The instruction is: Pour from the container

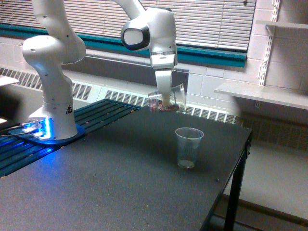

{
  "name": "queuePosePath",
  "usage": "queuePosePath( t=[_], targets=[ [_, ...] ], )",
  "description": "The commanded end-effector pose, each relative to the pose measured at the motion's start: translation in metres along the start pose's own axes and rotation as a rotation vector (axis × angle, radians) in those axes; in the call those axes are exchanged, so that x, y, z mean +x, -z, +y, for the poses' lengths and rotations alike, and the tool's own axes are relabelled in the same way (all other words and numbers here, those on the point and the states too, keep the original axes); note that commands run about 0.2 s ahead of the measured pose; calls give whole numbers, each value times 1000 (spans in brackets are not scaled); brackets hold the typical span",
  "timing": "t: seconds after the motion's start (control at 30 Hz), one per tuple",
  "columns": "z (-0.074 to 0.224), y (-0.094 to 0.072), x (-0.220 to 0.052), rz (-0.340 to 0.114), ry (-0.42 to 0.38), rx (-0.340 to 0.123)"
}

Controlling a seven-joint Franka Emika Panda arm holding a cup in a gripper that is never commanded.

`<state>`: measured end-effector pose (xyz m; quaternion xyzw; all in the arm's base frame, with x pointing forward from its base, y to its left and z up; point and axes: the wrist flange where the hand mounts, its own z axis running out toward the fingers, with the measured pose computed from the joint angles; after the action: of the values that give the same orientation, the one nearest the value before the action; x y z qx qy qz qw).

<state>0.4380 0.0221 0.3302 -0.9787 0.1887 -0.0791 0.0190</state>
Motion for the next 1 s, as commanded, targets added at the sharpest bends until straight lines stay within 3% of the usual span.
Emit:
queuePosePath(
  t=[0.03, 0.5, 1.0],
  targets=[
    [2, 3, 2, -7, 19, -17],
    [13, 6, 18, 0, 10, -69],
    [20, 10, 22, -43, 31, -120]
  ],
)
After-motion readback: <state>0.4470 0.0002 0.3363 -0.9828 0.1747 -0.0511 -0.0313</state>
